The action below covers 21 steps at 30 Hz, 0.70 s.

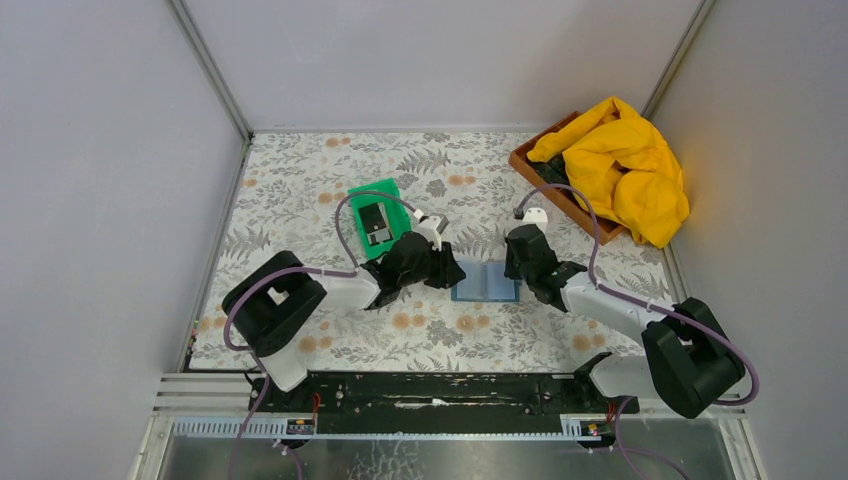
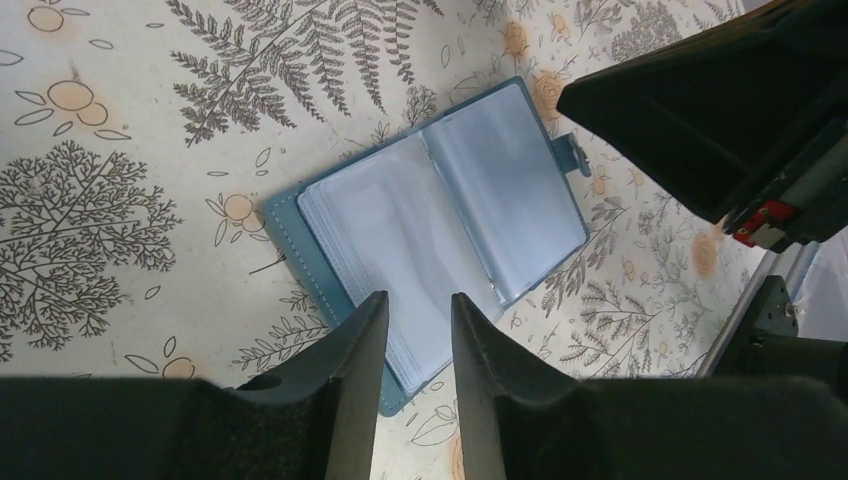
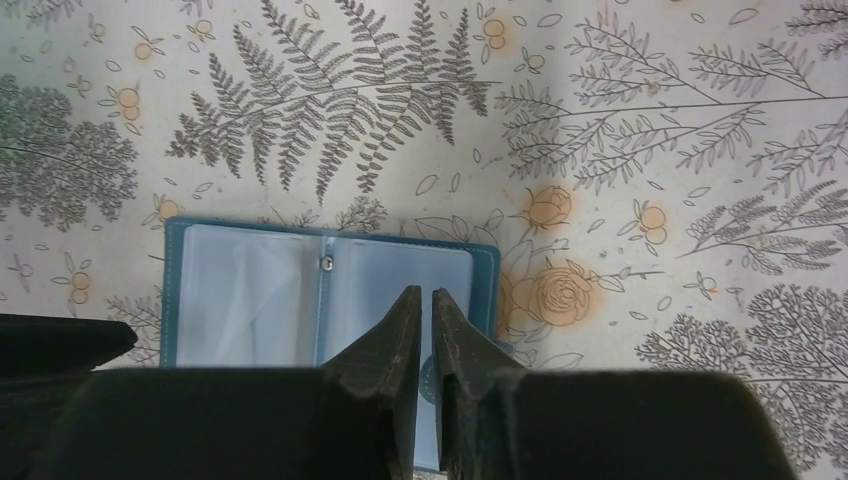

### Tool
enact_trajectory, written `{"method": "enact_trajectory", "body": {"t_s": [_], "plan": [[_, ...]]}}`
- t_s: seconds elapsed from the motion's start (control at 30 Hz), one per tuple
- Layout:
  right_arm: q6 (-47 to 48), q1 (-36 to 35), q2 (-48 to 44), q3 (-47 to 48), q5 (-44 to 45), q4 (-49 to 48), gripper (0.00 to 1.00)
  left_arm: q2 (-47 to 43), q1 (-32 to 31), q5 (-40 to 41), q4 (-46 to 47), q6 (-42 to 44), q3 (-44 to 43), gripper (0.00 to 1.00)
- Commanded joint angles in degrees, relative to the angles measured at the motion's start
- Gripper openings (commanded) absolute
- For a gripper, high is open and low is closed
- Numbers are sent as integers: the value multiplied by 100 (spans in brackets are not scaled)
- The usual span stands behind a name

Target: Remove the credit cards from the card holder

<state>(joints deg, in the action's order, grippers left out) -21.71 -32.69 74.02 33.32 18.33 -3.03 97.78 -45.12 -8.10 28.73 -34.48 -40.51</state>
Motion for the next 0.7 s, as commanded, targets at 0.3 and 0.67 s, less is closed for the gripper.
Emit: {"method": "enact_trajectory", "body": {"t_s": [0.3,0.67], "plan": [[-152,28,508,239,-213,-247,0,292,11,-205,396,-158,-154,35],[-215,157,866,328,-361,-181,0,530,3,-293,397,-191,-276,39]]}}
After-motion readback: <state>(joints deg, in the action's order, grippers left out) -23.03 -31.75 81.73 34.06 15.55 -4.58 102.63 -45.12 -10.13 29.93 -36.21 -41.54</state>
